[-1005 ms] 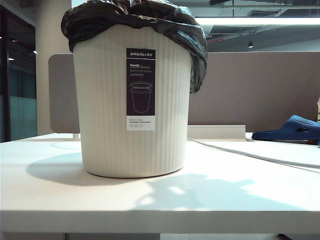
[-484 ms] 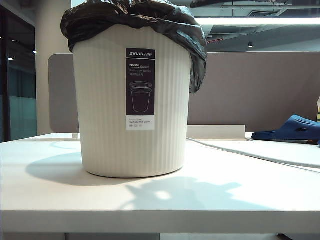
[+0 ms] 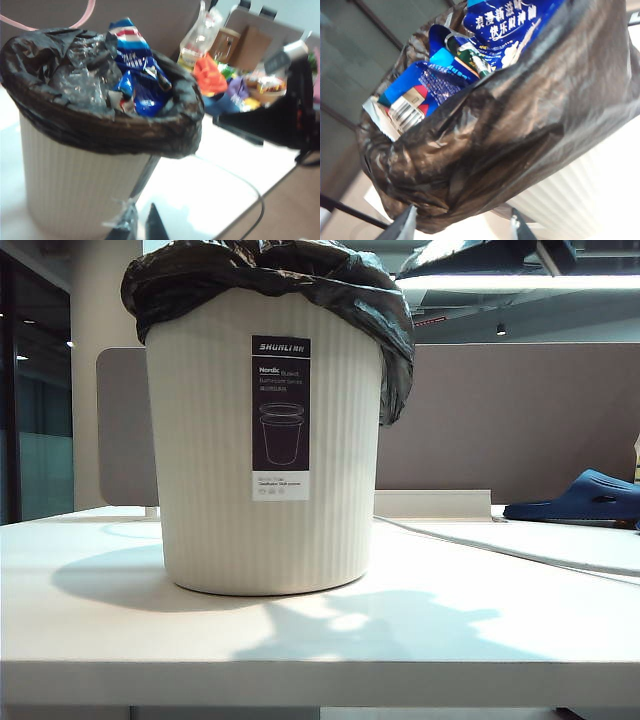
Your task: Open the ring lid of the trash can, pull out the black garbage bag inside, and place it on the table.
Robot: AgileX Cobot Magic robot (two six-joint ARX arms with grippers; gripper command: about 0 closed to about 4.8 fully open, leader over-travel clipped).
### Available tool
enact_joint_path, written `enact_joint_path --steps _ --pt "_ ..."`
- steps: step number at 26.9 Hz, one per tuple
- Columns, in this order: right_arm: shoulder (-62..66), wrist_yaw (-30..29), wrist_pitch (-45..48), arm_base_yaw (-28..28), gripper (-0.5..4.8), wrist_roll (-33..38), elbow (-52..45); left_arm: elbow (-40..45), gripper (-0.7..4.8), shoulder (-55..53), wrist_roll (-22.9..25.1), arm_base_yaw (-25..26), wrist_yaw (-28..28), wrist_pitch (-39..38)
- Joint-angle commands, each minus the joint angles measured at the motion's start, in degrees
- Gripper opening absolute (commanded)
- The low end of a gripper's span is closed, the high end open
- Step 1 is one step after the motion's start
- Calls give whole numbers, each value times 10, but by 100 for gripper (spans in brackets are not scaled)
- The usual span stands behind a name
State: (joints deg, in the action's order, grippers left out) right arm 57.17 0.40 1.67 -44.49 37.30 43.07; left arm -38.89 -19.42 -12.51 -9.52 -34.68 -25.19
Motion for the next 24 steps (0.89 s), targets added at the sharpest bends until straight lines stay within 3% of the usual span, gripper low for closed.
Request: enact_joint_path --steps 1,4,8,16,24 --pt "-2 14 41 0 237 75 -18 38 31 1 -62 -1 -5 89" --pt "4 14 56 0 246 82 -25 71 35 1 -87 -1 -5 128" --pt "12 8 78 0 245 96 -25 107 114 0 -107 -1 -5 169" --pt "49 -3 111 0 244 171 -25 161 117 1 -124 -1 -14 249" --pt "100 -20 158 0 244 202 -25 169 117 0 -112 -1 -16 256"
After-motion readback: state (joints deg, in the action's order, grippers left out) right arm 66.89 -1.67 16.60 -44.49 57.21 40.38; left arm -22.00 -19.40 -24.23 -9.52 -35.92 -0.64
